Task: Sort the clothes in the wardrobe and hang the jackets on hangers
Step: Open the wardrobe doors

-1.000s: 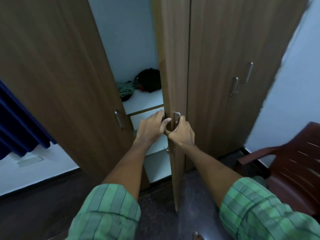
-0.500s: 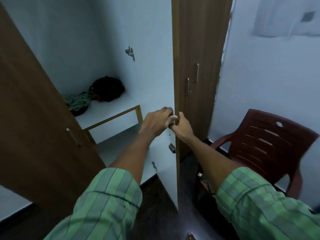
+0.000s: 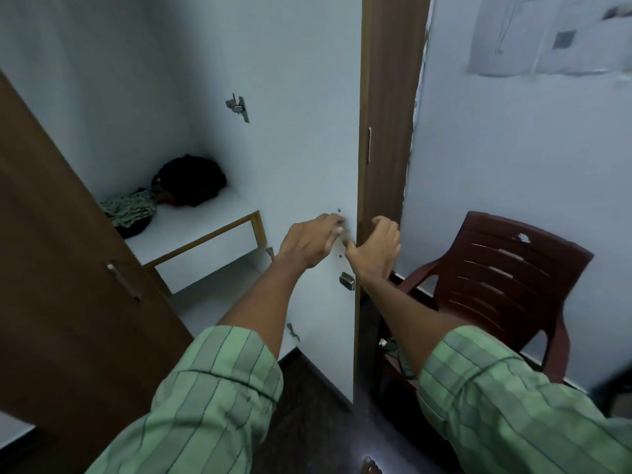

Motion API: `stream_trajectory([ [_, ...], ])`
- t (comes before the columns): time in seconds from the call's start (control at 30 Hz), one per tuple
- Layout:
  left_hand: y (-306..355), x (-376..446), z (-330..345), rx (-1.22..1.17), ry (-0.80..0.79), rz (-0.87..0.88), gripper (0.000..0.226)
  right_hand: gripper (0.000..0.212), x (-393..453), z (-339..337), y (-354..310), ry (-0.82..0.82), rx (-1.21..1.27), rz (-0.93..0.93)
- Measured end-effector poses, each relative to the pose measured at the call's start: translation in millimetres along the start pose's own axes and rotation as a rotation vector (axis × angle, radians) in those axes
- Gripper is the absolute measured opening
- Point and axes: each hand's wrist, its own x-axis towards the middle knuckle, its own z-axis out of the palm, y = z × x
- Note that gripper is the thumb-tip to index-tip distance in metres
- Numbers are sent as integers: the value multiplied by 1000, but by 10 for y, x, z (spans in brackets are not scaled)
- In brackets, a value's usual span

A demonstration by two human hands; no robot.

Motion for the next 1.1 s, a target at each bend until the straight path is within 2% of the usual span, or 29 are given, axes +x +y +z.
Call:
stream_trajectory([
  [0.03,-17,-58,-14,8,20,3,34,58,-108,-11,-42,74,9,-3],
  [0.1,-53,-184,-47,23,57,4,29,46,-313,-3,-101,83,57,-61],
  [0.27,-282,-611,-164,8,117,-88,27,21,-782,290,-295,-117,79,-390],
  [0.4,-605,-993,-291,54,193,-191,29,21,-1107,617,-651,-270,115,-492],
  [0.57,-1208,-1528,-549,102,209,-332,27,23,-1436,1144,-1201,-449,155,-561],
  [0.77,-2062,-2093,-916,165,282,-651,21,18,-1692,1780,-1989,-592,219,-694],
  [0.9,-2573,-2240,-1050,177,191,-926,12,25,-1745,2217,-2456,-702,265,-708],
  [1.0,-2927,-2234,-984,-15,136,-1156,7,29,-1699,2480,-2707,-777,251,-761],
  [1.1,-3143,-2119,-834,-263,211,-1235,9,30,-1599,2666,-2848,-809,222,-824],
])
